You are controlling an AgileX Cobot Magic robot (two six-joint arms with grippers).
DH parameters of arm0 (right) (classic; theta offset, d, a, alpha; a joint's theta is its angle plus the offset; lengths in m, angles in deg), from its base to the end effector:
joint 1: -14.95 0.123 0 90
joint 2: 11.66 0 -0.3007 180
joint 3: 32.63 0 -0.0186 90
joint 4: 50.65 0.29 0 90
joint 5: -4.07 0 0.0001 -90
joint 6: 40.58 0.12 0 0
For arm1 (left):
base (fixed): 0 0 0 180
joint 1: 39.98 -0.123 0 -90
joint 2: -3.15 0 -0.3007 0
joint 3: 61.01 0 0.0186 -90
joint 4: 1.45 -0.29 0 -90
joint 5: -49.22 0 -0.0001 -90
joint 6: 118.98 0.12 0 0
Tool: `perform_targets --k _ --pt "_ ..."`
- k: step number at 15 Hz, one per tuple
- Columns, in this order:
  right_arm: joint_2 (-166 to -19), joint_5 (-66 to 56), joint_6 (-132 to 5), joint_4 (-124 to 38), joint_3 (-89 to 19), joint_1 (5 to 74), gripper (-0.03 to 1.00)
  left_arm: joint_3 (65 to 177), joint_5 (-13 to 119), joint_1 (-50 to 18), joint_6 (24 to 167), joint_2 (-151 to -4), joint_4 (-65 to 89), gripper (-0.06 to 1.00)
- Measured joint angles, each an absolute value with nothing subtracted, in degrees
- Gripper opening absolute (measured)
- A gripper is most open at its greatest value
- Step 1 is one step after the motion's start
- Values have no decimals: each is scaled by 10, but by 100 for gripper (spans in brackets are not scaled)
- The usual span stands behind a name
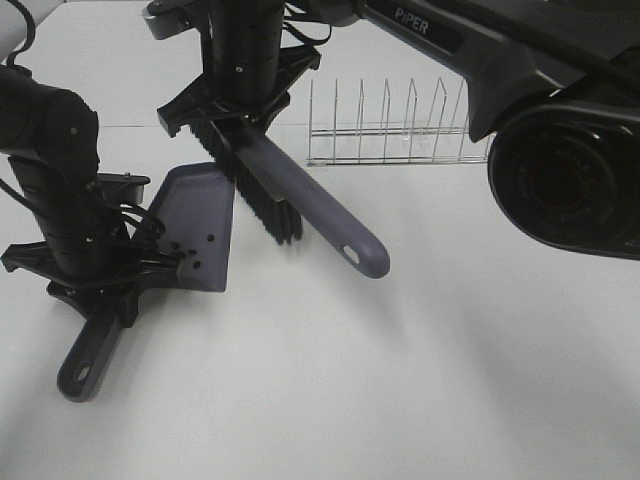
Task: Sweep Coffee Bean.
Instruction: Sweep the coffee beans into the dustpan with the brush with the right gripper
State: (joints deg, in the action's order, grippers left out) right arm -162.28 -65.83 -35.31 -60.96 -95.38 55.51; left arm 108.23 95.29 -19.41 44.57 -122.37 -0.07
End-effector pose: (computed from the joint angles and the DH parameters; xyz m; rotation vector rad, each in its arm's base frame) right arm 0.4662 0.3725 0.1906 -0.8602 2.5757 -0.0194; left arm 0.3584 -0.1367 0.0511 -0.0849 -3.0961 0.0048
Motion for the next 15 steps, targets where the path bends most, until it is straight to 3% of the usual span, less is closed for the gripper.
perform_targets --k 8,15 --pt "-1658 -661 -375 -637 -954 498 26 1082 955 -194 446 -1224 1 32" --pt "-1705 -653 -422 -506 -960 506 26 1082 955 -194 445 -1224 2 32"
